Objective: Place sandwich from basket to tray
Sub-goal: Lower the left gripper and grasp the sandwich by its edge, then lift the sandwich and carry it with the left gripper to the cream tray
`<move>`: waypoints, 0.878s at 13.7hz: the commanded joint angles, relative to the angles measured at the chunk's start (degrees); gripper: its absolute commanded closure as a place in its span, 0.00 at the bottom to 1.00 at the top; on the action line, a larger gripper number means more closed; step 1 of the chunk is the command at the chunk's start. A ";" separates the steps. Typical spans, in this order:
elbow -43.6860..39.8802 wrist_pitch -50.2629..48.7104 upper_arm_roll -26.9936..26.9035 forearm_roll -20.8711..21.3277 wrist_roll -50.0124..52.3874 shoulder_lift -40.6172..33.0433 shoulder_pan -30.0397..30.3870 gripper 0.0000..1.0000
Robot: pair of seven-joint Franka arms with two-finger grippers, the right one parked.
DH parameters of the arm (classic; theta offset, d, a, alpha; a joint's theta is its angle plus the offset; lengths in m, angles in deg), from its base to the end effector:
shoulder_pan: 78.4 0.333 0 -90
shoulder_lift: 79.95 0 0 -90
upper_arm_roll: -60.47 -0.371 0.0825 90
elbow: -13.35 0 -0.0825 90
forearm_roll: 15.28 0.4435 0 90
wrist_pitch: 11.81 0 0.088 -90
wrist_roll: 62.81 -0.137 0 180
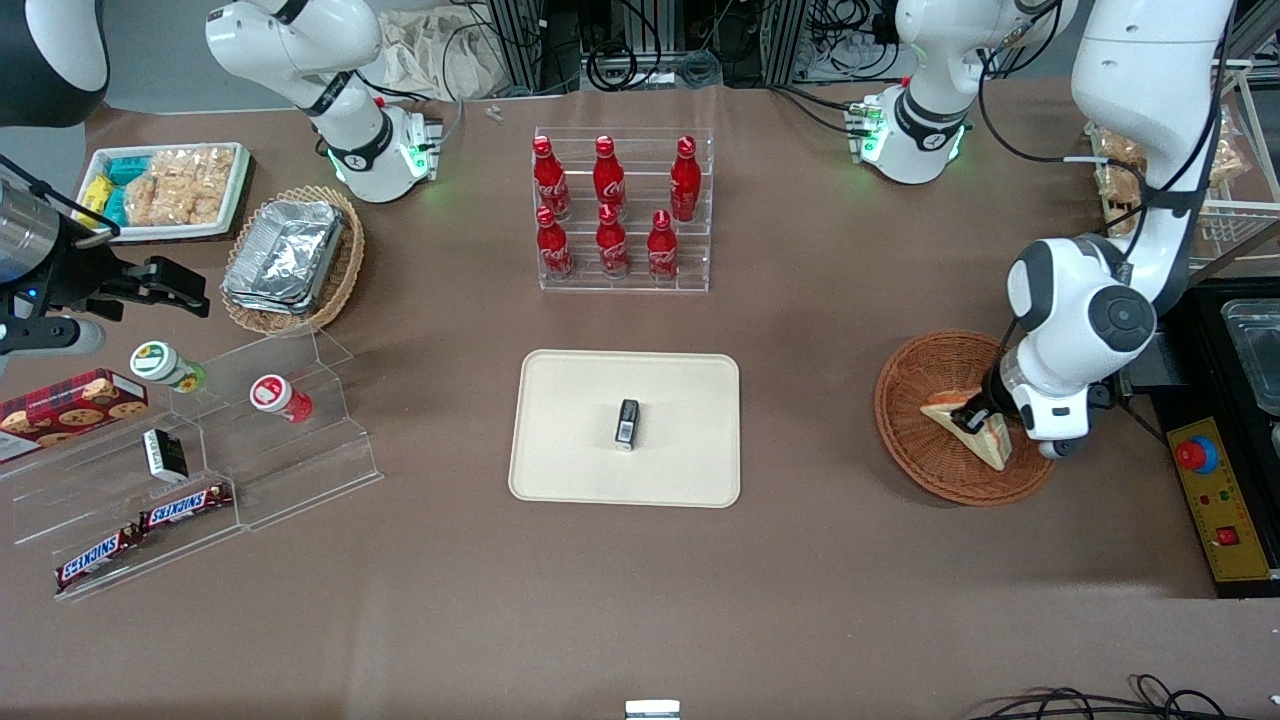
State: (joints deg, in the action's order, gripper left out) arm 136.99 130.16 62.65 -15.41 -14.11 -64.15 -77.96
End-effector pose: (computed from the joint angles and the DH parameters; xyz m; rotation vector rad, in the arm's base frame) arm 0.6251 -0.0190 0.2514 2.8518 1.2446 0.0546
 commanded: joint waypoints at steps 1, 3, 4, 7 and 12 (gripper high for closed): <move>-4.26 -13.93 0.54 0.48 0.17 -7.78 -0.69 1.00; -11.81 -26.07 4.83 -0.22 -2.02 -8.59 -0.70 1.00; -15.15 -30.39 6.85 -0.48 -3.16 -8.24 -0.70 1.00; -18.35 -32.72 15.46 -0.49 -7.64 -7.63 -0.70 1.00; -23.26 -23.32 26.82 1.35 -11.00 2.64 -3.58 1.00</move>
State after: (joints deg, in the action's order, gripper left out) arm 117.90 105.59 88.11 -15.30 -23.52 -67.46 -79.64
